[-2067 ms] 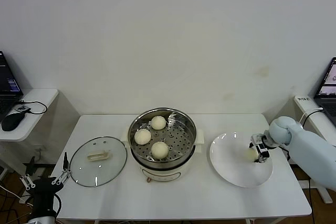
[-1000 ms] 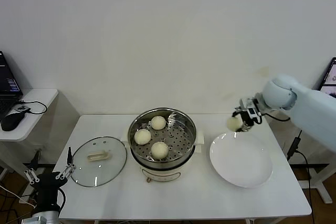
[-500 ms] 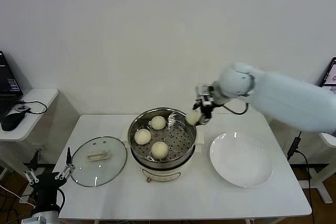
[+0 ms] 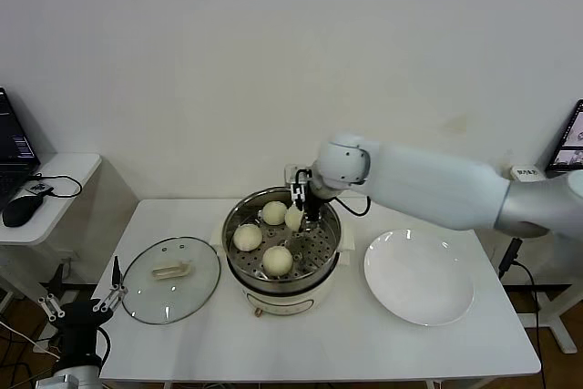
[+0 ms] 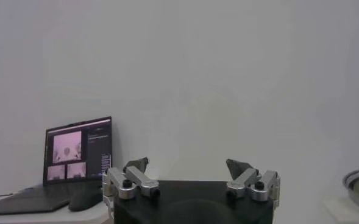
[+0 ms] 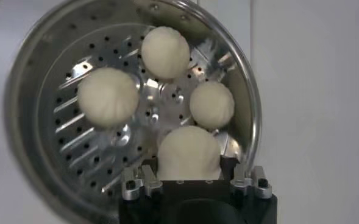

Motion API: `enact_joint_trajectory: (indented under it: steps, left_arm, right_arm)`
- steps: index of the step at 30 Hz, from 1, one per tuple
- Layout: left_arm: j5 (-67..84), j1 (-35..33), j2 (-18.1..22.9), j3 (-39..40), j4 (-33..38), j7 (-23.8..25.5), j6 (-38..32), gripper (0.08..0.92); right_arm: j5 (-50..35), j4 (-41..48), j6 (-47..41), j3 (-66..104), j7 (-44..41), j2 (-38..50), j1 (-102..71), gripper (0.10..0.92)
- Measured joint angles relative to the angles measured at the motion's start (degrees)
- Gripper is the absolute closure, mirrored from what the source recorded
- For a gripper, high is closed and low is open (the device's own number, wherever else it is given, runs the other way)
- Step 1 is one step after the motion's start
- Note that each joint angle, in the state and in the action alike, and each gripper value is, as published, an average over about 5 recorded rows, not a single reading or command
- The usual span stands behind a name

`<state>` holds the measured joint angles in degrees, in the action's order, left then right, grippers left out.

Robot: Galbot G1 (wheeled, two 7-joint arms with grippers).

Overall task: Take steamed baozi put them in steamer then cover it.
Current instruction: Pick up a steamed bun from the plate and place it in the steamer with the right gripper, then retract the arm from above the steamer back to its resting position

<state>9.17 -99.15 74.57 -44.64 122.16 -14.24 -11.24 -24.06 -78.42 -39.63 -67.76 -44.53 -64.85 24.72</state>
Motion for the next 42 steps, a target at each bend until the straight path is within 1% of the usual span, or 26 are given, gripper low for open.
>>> enact_joint_trajectory:
  steps: [10,21,23,28,31,37,42]
  left_arm:
    - [0.2,0.1,-0.3,-0.2,-0.4,0.0,0.0,0.177]
    - [0.3,0.1,-0.1,-0.2,-0.2,0.0,0.0,0.177]
    - [0.2,0.0,-0.1,-0.1,0.0,0.0,0.0,0.177]
    - [0.2,0.1,-0.3,-0.2,0.1,0.0,0.1,0.177]
    - [0.2,0.2,-0.4,-0.3,0.1,0.0,0.2,0.177]
    - [0.4,0.7,-0.8,-0.2,-0.4,0.2,0.2,0.177]
    - [0.7,1.0,-0.9,-0.2,-0.8,0.2,0.3,0.177]
  right_arm:
    - [1.4,1.8,-1.2,-0.2,1.3,-1.7,-2.1,0.391]
    - [1.2,0.9,-1.8,-0.7,0.7,-1.0,-2.1,0.388]
    - [1.2,0.6,-1.8,-0.7,0.5,-0.8,-2.0,0.369]
    - [1.1,-0.4,-1.9,-0.3,0.1,0.0,-1.5,0.249]
    - [0.9,-1.2,-1.8,0.1,0.0,0.7,-1.1,0.210]
    - [-0.1,-3.7,-1.4,1.5,1.7,3.3,-0.7,0.203]
    - [-2.2,-8.0,-0.2,4.0,7.6,7.4,-2.3,0.203]
